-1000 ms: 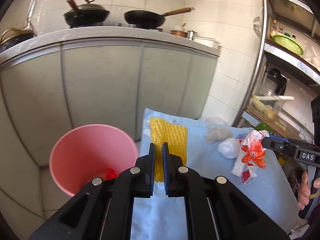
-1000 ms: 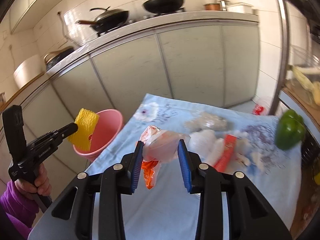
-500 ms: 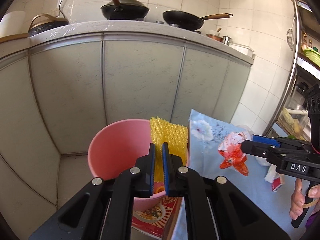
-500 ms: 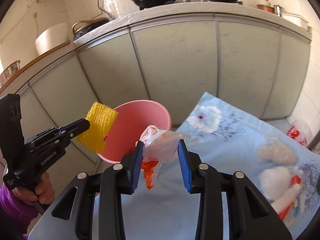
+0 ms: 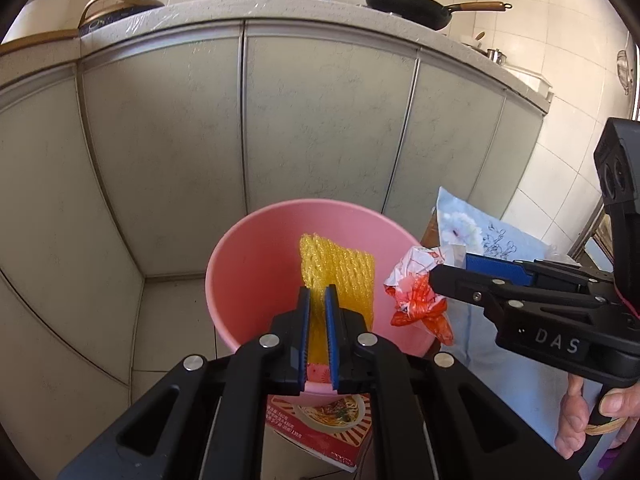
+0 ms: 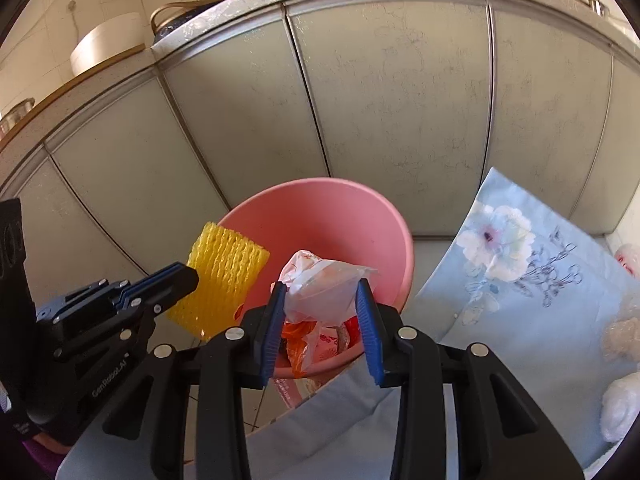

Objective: Collect trash
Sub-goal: 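Carry the yellow net and white bag over the pink bin and open both tools, then grasp the white foam strip with the left tool while the right tool grasps the red box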

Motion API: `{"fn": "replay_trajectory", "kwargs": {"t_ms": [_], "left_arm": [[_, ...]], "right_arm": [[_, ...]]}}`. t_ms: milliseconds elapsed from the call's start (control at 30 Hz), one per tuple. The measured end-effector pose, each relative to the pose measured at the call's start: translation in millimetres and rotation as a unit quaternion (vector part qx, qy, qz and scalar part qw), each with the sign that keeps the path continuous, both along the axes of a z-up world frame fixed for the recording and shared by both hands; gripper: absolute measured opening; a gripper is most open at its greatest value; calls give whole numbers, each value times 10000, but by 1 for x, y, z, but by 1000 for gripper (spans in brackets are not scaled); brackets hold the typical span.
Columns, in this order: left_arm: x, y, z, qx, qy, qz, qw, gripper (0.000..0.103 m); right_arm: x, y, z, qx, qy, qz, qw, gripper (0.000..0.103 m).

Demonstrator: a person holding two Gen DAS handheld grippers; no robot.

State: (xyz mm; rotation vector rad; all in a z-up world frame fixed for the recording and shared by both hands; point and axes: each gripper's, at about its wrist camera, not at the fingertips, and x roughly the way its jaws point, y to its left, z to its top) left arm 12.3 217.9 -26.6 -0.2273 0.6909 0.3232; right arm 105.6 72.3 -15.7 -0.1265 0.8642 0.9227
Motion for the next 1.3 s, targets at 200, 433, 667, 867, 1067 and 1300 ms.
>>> {"fn": "replay_trajectory", "kwargs": {"t_ms": [200,433,667,867,1067,1300], "left_arm": [[0,3,-6,30,108,103,9999,14],[-2,1,0,59,43,137,9999,22],[-6,-6,13,93,-75,33,9999,23],[-8,-17,24,39,-165,-168,9997,23],[-7,-42,34,-104,-253,-558,9981,23],[1,-91,42,-227,-281,-1313,9907,27]], "right_arm": [[9,4,-11,7,307,-39,9995,38],[6,4,-7,65,293,5,9995,39],[2,-3,3,202,284,29,9994,39],[-9,-34,14,275,229,-133,9993,39],[-22,-85,23,141,67,-558,9983,39],[-35,-169,28,117,-42,-1420,9898,39]]}}
